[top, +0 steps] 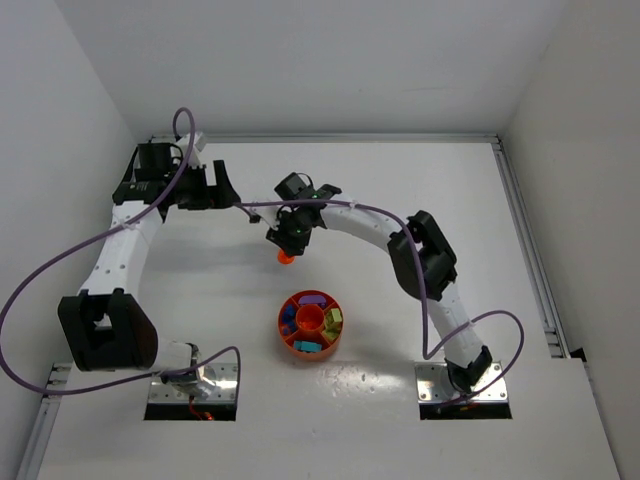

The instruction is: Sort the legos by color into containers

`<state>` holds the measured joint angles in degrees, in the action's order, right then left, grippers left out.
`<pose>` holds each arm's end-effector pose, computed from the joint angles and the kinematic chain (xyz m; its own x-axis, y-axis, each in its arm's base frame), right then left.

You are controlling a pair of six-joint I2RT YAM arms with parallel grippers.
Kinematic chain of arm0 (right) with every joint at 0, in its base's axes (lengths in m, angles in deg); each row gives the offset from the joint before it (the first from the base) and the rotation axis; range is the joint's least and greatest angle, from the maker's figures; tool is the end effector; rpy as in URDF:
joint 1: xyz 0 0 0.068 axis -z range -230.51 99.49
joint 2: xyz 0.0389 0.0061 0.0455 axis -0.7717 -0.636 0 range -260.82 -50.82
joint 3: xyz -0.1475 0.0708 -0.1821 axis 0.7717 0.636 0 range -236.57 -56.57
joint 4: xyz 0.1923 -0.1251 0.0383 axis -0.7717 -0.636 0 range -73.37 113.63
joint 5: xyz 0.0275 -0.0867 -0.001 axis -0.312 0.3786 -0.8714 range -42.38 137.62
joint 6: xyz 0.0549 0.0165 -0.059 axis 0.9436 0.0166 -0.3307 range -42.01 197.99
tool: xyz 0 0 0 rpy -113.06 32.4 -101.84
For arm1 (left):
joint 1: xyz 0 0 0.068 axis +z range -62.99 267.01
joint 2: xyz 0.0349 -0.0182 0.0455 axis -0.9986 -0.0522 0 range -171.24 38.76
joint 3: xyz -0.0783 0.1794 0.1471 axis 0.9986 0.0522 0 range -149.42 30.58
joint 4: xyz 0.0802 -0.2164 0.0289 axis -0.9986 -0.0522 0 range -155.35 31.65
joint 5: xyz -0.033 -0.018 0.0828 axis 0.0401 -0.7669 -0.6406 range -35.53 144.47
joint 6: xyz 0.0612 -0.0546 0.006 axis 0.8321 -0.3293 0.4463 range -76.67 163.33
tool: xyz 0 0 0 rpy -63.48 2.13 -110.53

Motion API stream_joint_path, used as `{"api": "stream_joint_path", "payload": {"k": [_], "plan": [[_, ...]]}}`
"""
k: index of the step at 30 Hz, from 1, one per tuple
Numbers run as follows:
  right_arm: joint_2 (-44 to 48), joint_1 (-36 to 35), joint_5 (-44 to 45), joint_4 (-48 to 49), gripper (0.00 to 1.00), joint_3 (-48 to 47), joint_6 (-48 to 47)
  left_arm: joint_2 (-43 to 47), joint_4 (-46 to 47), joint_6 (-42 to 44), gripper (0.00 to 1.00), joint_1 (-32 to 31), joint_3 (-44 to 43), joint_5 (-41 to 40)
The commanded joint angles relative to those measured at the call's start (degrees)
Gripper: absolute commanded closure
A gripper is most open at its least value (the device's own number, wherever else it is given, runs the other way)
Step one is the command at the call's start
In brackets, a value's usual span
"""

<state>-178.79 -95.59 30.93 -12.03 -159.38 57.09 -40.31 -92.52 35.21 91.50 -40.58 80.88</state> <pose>0.3055 0.3355 0.1376 -0.2987 -0.7835 -0.5449 -0.9460 0.3186 0.0604 0.2997 -0.0084 0.2816 -0.6981 -0.1817 -0.6926 0.1620 0.9021 -0.3999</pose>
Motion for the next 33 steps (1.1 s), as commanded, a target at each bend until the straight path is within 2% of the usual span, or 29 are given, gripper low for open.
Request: {"api": "stream_joint_path", "payload": {"k": [1,5,17,23,33], "plan": [[-1.76,1.04,0.08,0.85,0.63,-3.97,-1.15,-0.56,0.95,-0.14,0.0,0.61,-2.58,2.5],[-3.87,1.66,0.08,0.85,0.6,-5.92,-1.15,-1.18,0.42,-0.14,0.0,0.61,-3.11,2.5],[-6.69,2.19,-1.07,0.85,0.6,-8.82,-0.63,-2.75,0.42,-0.14,0.0,0.61,-3.11,2.5],[-7.3,2.19,-1.68,0.33,0.54,-9.34,-0.63,-3.29,0.42,0.39,0.0,1.13,-3.11,3.02],[-8.36,2.19,-2.21,-0.2,0.58,-9.87,-1.15,-3.81,0.42,0.39,0.0,1.13,-3.11,3.03]]}}
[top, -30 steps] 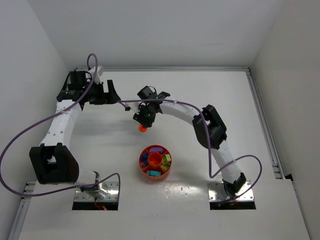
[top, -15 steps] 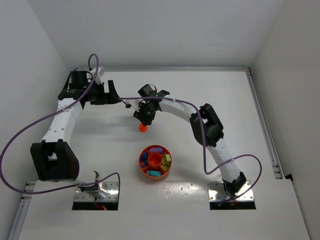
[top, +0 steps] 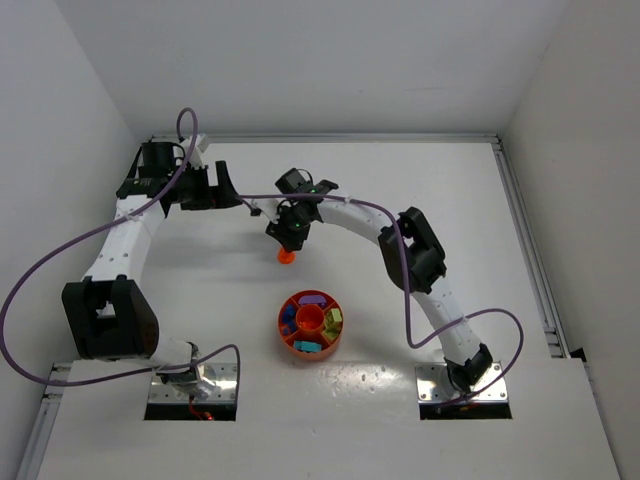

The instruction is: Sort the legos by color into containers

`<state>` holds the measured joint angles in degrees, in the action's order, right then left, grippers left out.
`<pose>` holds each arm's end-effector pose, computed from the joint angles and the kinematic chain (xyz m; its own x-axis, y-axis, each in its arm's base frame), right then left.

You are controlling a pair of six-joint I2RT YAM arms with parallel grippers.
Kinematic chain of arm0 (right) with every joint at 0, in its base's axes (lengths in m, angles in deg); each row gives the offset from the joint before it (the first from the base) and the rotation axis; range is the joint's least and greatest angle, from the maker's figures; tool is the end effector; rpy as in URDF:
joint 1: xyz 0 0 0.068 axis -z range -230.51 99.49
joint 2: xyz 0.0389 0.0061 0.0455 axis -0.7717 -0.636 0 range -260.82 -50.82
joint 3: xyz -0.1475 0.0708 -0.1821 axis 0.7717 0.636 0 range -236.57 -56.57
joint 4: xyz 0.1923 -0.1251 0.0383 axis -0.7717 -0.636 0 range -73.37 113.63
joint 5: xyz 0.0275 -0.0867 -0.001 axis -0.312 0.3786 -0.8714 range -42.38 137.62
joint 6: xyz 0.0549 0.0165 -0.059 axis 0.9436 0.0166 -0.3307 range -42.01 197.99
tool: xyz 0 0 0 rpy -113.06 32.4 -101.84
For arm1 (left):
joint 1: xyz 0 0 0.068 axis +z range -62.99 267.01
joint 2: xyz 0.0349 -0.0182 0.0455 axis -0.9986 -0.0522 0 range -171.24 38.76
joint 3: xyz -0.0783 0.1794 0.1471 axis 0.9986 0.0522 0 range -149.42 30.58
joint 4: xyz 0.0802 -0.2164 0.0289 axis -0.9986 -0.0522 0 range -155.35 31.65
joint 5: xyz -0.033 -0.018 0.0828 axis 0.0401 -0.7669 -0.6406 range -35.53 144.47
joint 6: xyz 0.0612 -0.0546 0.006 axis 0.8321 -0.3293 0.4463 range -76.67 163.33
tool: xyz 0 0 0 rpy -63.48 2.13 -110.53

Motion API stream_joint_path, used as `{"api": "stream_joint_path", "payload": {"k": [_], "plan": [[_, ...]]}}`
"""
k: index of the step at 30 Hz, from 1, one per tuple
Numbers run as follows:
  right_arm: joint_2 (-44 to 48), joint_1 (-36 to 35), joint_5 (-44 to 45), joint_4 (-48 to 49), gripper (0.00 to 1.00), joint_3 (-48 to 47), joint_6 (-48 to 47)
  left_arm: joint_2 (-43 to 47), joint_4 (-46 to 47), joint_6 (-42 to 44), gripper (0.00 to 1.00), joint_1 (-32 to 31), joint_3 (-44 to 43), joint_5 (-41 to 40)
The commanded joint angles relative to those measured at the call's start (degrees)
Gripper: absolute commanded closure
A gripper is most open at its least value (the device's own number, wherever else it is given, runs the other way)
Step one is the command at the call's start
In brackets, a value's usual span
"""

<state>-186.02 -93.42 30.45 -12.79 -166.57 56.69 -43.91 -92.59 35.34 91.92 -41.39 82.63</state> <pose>0.3325 0.3379 0.1170 -0.3267 -0.7776 -0.5372 -0.9359 0.3453 0.0694 0.3102 -0.0073 0.2689 -0.7328 -0.1859 -0.6546 0.1570 0.8898 -0.4285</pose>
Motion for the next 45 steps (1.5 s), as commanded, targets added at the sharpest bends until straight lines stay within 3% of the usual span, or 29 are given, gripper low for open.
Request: {"api": "stream_joint_path", "payload": {"k": [1,10,23,31,45], "plan": [[-1.12,0.03,-1.73,0.57,0.58,-2.68,-0.76,-0.21,0.49,0.25,0.0,0.72,-2.3,1.28],[-2.26,0.03,-1.73,0.57,0.58,-3.74,-0.76,-0.73,0.49,0.25,0.0,0.72,-2.3,1.28],[-3.32,0.03,-2.78,0.57,0.87,-3.74,-0.76,-1.26,0.49,0.25,0.0,0.72,-2.3,1.81],[-0.78,0.03,-3.93,0.57,0.97,-0.31,-0.76,-1.79,0.49,0.25,0.0,1.25,-2.83,1.1],[7.92,0.55,-3.93,0.57,1.0,5.05,-0.24,0.94,3.48,0.25,0.0,1.25,-2.83,-3.11]]}}
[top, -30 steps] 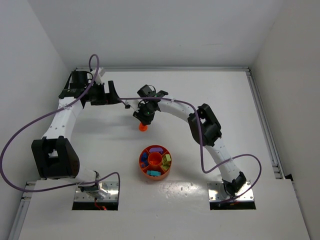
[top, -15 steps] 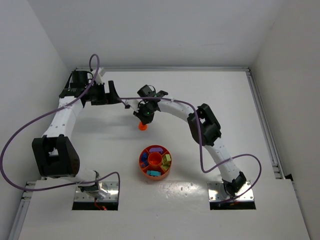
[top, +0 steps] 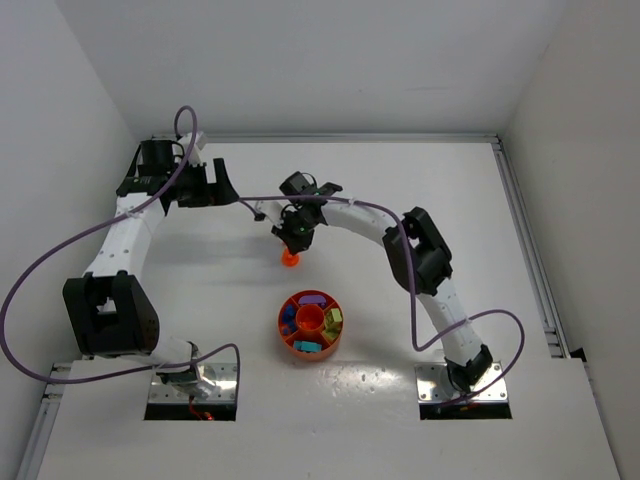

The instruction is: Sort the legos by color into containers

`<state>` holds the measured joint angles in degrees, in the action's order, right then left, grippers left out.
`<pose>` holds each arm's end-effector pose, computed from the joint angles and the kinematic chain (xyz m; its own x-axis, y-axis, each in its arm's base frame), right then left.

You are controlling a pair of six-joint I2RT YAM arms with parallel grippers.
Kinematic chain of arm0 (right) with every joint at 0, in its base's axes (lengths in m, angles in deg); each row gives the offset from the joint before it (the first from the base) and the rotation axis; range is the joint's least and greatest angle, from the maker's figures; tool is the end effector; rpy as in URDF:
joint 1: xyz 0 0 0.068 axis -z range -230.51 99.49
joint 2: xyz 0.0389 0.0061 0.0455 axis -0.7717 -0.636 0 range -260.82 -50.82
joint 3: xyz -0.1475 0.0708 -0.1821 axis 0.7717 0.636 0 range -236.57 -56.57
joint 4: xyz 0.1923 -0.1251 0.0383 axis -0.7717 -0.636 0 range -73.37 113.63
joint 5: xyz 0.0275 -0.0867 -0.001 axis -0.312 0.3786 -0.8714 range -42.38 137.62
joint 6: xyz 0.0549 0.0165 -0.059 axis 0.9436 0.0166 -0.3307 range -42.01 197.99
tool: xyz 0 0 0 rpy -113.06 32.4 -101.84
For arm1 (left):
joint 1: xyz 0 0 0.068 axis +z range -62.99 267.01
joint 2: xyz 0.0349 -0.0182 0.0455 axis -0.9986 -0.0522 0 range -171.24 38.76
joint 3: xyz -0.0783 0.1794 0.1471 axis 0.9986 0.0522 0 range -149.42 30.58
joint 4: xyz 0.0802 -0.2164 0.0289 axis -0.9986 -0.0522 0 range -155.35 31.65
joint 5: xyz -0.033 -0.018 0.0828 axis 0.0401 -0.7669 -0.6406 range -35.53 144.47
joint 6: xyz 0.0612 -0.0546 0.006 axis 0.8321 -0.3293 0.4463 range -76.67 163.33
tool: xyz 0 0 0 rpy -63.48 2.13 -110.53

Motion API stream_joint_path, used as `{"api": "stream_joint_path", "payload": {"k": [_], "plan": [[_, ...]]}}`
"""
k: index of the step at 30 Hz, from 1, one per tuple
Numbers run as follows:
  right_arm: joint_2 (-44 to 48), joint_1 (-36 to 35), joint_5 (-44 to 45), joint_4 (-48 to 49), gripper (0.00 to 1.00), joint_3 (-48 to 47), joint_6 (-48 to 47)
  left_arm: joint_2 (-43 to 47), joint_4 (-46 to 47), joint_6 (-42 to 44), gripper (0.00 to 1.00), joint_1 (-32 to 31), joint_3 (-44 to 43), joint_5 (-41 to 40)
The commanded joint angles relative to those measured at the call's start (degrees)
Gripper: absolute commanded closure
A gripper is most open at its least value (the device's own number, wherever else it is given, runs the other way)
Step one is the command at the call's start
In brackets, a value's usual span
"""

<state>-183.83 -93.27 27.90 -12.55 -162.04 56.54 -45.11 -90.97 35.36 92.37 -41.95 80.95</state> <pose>0.3216 0.3303 0.1128 -0.3389 -0.7823 -0.5227 -0.9377 0.3262 0.1198 0.3175 -0.0023 0.2681 -0.7172 -0.1919 -0.6699 0.1378 0.9033 -0.4063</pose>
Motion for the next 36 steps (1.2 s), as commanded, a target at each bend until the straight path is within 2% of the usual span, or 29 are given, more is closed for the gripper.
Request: {"api": "stream_joint_path", "payload": {"k": [1,8,16,20,26,36], "plan": [[6.53,0.4,-1.37,-0.28,1.0,0.53,-0.08,2.14,1.86,0.23,0.0,0.79,-2.26,-2.13],[13.03,1.54,-3.73,-8.98,1.0,-0.09,-4.29,2.67,3.62,1.28,0.0,0.79,-1.03,-4.07],[25.58,-0.12,-6.1,-16.28,1.0,6.68,-11.06,2.14,4.14,1.81,0.0,0.79,-0.5,-4.07],[30.34,-2.4,-7.43,-18.65,1.0,11.23,-10.01,2.14,4.67,1.81,0.0,0.79,0.02,-3.55],[38.17,-7.77,-6.38,-16.2,1.0,20.2,-8.96,2.14,5.2,1.81,0.0,0.79,1.08,-3.01],[41.6,-15.86,-2.16,-15.5,1.0,23.64,-8.34,4.95,5.2,1.81,0.0,0.79,4.15,-1.87]]}}
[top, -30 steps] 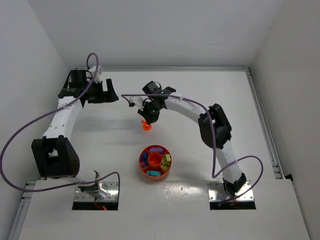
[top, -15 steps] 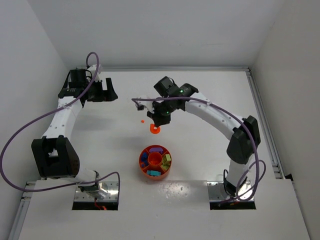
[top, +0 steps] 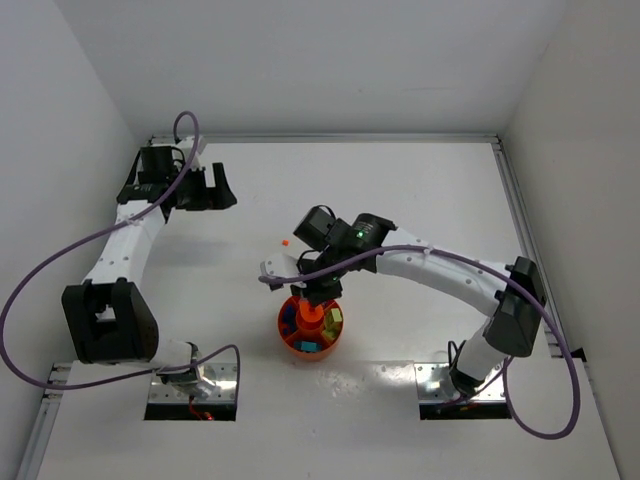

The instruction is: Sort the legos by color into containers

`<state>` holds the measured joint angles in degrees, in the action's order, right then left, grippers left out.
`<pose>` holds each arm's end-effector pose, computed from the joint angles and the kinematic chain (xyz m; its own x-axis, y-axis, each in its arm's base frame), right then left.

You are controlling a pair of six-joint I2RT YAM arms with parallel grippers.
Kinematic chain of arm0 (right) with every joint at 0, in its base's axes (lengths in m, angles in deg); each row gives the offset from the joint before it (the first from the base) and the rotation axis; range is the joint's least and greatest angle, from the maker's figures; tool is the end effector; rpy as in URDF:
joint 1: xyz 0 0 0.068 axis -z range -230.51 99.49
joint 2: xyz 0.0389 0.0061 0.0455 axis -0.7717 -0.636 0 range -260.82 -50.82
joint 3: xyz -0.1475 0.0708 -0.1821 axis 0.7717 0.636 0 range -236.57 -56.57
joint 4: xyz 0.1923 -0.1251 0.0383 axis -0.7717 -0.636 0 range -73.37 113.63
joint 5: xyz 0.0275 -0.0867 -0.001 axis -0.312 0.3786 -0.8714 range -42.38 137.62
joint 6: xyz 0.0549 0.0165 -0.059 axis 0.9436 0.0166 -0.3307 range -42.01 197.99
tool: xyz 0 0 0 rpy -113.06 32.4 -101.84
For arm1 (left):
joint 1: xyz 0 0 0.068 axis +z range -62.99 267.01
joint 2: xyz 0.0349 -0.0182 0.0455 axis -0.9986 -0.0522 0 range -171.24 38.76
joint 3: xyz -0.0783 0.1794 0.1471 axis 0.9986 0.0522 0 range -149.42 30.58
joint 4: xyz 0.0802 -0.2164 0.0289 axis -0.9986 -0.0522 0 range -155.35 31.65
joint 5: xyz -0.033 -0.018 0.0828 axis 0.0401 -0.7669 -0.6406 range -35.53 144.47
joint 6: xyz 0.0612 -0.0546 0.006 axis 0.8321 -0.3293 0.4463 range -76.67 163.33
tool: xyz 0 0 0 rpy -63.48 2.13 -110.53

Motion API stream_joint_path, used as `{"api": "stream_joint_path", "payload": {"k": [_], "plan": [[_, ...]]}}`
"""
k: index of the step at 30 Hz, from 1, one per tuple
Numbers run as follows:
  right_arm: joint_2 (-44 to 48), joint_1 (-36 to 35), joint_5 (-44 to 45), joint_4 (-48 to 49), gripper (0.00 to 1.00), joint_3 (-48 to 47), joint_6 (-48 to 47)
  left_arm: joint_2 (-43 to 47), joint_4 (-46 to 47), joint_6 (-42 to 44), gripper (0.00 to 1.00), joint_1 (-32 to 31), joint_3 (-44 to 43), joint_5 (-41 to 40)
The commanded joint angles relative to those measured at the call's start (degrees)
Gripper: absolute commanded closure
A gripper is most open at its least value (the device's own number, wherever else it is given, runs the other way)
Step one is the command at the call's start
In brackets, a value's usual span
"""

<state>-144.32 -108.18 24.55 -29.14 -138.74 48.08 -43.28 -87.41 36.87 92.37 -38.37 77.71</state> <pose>0.1458 0.2829 0.2390 0.0163 -0.8321 -0.5544 -0.9931 -0.0780 0.0878 0.3143 0.0011 0.2624 -0.6871 -0.1683 -0.7068 0.1289 0.9292 -0.3465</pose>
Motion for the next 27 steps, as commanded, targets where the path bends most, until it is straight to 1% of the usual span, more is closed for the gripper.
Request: {"api": "stream_joint_path", "payload": {"k": [1,4,9,25,27], "plan": [[2.09,-1.74,1.19,1.09,1.0,0.87,0.12,3.72,1.64,0.31,0.0,0.79,0.57,0.84],[2.61,-2.97,2.32,1.79,1.0,2.18,0.12,4.43,1.64,0.83,0.0,0.79,1.1,0.84],[1.48,-2.97,3.47,3.02,1.0,3.33,-0.41,6.01,1.64,0.83,0.0,0.79,2.33,0.31],[-1.43,-2.97,6.36,4.26,1.0,2.28,-1.46,6.01,1.64,1.89,0.0,0.79,2.85,-0.74],[-1.43,-3.5,7.07,4.26,0.94,2.28,-1.99,5.49,1.64,2.41,0.0,0.79,2.85,-0.74]]}}
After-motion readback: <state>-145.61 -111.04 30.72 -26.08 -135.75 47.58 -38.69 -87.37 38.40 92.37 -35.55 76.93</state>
